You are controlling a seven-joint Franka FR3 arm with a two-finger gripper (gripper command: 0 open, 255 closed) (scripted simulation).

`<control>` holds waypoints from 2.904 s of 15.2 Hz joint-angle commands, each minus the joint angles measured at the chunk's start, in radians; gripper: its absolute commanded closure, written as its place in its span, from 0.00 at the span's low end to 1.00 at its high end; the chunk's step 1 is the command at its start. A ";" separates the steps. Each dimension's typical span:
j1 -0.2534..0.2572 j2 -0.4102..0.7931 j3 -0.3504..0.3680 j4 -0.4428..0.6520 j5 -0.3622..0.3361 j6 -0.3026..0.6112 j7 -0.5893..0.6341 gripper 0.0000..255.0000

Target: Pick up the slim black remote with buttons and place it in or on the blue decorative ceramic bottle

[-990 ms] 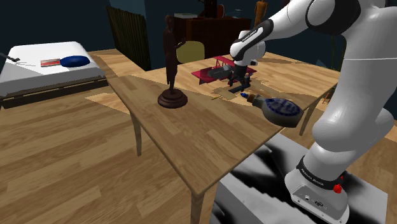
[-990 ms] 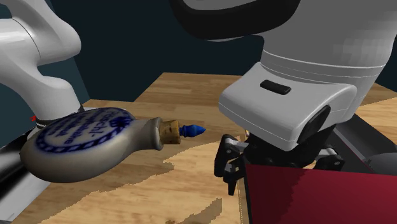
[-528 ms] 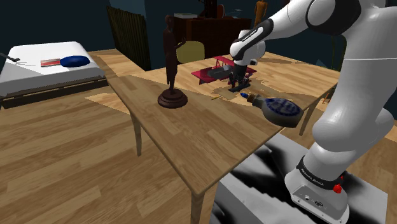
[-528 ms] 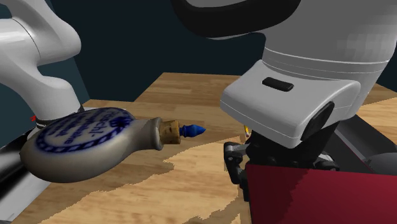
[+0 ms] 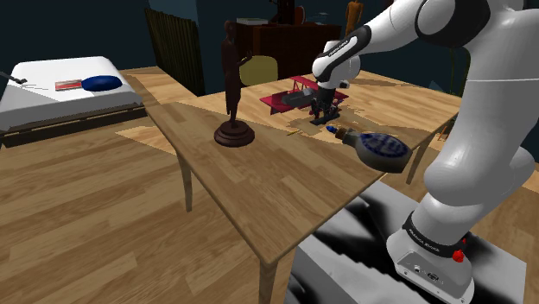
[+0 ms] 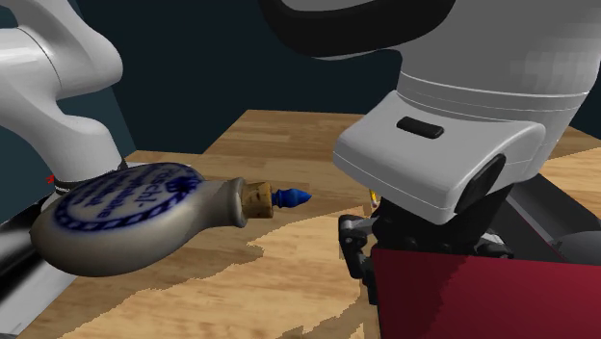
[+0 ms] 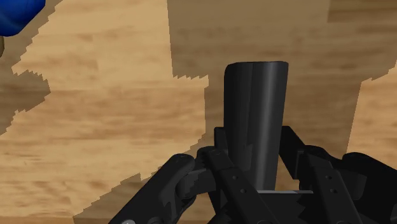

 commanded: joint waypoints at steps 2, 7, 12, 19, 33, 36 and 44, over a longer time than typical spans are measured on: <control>-0.001 -0.013 -0.001 0.004 -0.001 -0.025 -0.001 1.00; 0.000 -0.048 -0.002 0.028 -0.004 -0.084 0.000 1.00; 0.001 -0.079 -0.002 0.056 -0.006 -0.143 0.001 1.00; 0.001 -0.114 -0.003 0.106 -0.008 -0.228 0.002 1.00; 0.002 -0.157 -0.003 0.240 -0.011 -0.405 0.003 1.00; 0.002 -0.161 -0.003 0.275 -0.011 -0.444 0.003 1.00; 0.002 -0.206 -0.004 0.299 -0.014 -0.513 0.002 1.00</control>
